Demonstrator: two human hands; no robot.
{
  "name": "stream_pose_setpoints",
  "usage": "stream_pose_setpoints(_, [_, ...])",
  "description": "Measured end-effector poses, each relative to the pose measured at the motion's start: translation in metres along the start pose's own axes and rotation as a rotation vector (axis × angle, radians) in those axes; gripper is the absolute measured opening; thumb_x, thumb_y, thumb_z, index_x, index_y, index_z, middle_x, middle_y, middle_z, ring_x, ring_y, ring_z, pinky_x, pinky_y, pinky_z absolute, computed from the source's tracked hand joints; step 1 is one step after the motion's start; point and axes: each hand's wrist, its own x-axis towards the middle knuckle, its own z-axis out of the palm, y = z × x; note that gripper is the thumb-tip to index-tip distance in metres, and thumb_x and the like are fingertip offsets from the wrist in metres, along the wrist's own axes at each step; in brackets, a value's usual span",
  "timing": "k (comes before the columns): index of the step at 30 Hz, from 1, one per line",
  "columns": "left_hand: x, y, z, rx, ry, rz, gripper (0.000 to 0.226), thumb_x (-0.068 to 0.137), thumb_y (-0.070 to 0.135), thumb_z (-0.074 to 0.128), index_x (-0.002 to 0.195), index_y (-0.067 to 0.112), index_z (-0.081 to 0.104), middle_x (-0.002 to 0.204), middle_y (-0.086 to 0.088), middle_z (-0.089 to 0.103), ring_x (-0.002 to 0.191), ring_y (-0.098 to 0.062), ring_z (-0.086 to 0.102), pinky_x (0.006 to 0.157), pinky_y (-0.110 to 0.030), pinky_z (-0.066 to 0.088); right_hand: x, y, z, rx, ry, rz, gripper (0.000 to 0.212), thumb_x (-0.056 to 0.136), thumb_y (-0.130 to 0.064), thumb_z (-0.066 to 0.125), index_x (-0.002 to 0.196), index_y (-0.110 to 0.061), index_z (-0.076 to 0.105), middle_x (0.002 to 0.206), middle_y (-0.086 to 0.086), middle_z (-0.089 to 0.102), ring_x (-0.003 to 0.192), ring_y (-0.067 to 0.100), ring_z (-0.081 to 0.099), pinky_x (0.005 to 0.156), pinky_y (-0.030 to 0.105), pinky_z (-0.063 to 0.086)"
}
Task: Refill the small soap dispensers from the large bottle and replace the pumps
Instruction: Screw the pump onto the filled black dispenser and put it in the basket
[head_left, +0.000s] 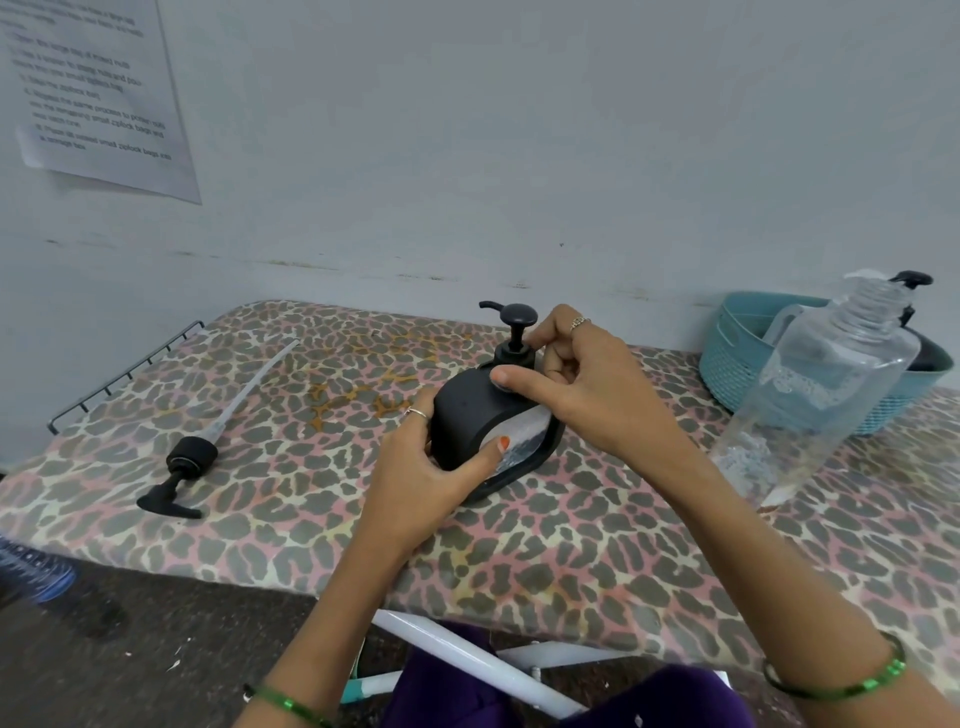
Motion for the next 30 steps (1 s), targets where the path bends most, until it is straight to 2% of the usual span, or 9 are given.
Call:
stream_pose_setpoints(2, [0.0, 0.0, 0.0, -0.003, -0.001, -0.001, 0.046, 0.08, 0.025, 0.076, 0.109, 0.047, 0.049, 0.104, 0.02, 0.063, 0.094, 0.007, 0.062, 0.073, -0.009, 0.049, 0.0, -0.001, 0.003, -0.015, 0.046, -0.003, 0.038, 0.077, -0.038, 0.075, 0.087, -0.011, 0.051, 0.049, -0.005, 0.038, 0.044, 0.007, 0.037, 0.048, 0.017, 0.031])
stream_pose_setpoints(5, [0.0, 0.0, 0.0, -0.01, -0.001, -0.005, 0.045, 0.079, 0.024, 0.076, 0.109, 0.046, 0.049, 0.104, 0.021, 0.063, 0.093, 0.009, 0.062, 0.072, -0.007, 0.048, -0.001, 0.0, 0.005, -0.037, 0.069, -0.011, 0.038, 0.078, -0.041, 0.074, 0.088, -0.012, 0.051, 0.05, -0.005, 0.038, 0.045, 0.008, 0.037, 0.05, 0.019, 0.032])
stream_pose_setpoints(8, [0.0, 0.001, 0.0, -0.006, -0.001, -0.002, 0.047, 0.079, 0.023, 0.076, 0.107, 0.048, 0.048, 0.104, 0.023, 0.062, 0.094, 0.01, 0.061, 0.073, -0.006, 0.047, -0.003, -0.002, 0.001, -0.029, 0.021, -0.019, 0.032, 0.085, -0.039, 0.067, 0.106, -0.018, 0.056, 0.053, -0.005, 0.038, 0.048, 0.006, 0.038, 0.051, 0.018, 0.033])
stream_pose_setpoints(11, [-0.001, 0.001, 0.001, -0.008, 0.001, -0.005, 0.045, 0.079, 0.023, 0.076, 0.107, 0.047, 0.049, 0.104, 0.023, 0.062, 0.094, 0.011, 0.06, 0.073, -0.006, 0.047, -0.004, -0.004, -0.006, -0.039, -0.084, -0.058, 0.034, 0.092, -0.03, 0.061, 0.124, -0.025, 0.053, 0.058, -0.002, 0.039, 0.051, 0.006, 0.037, 0.053, 0.016, 0.032])
stream_pose_setpoints(14, [-0.001, 0.0, 0.001, -0.017, 0.009, -0.003, 0.044, 0.079, 0.022, 0.076, 0.106, 0.045, 0.051, 0.104, 0.022, 0.063, 0.094, 0.009, 0.061, 0.073, -0.008, 0.048, -0.004, -0.002, -0.011, -0.005, -0.137, -0.043, 0.032, 0.095, -0.017, 0.055, 0.127, -0.017, 0.059, 0.06, 0.001, 0.038, 0.051, 0.005, 0.035, 0.052, 0.014, 0.031])
stream_pose_setpoints(19, [-0.001, 0.0, 0.001, -0.003, 0.008, 0.005, 0.044, 0.079, 0.022, 0.076, 0.106, 0.046, 0.05, 0.104, 0.02, 0.063, 0.093, 0.008, 0.061, 0.072, -0.009, 0.048, -0.002, 0.004, -0.007, 0.064, -0.097, -0.018, 0.02, 0.09, -0.023, 0.065, 0.108, -0.018, 0.059, 0.056, -0.004, 0.04, 0.047, 0.005, 0.036, 0.053, 0.014, 0.032])
stream_pose_setpoints(24, [-0.001, -0.001, 0.0, 0.0, 0.008, -0.006, 0.046, 0.079, 0.023, 0.076, 0.107, 0.047, 0.049, 0.104, 0.022, 0.062, 0.094, 0.008, 0.061, 0.073, -0.009, 0.049, -0.001, 0.002, -0.001, 0.056, -0.009, 0.019, 0.028, 0.081, -0.035, 0.074, 0.094, -0.02, 0.054, 0.05, -0.008, 0.038, 0.046, 0.005, 0.036, 0.053, 0.02, 0.033])
stream_pose_setpoints(27, [0.0, 0.0, 0.0, 0.006, 0.003, -0.004, 0.046, 0.079, 0.024, 0.076, 0.108, 0.047, 0.049, 0.105, 0.02, 0.063, 0.094, 0.007, 0.061, 0.073, -0.01, 0.049, -0.003, -0.002, -0.002, 0.044, -0.039, 0.005, 0.026, 0.088, -0.031, 0.067, 0.108, -0.021, 0.055, 0.054, -0.005, 0.039, 0.047, 0.005, 0.036, 0.052, 0.017, 0.032])
stream_pose_setpoints(30, [0.0, 0.0, 0.001, -0.019, 0.006, -0.004, 0.045, 0.079, 0.021, 0.076, 0.107, 0.045, 0.05, 0.104, 0.021, 0.063, 0.094, 0.007, 0.062, 0.074, -0.01, 0.049, -0.005, -0.003, -0.007, 0.047, -0.101, -0.004, 0.034, 0.092, -0.013, 0.056, 0.125, -0.023, 0.054, 0.061, 0.002, 0.041, 0.051, 0.006, 0.036, 0.053, 0.016, 0.032])
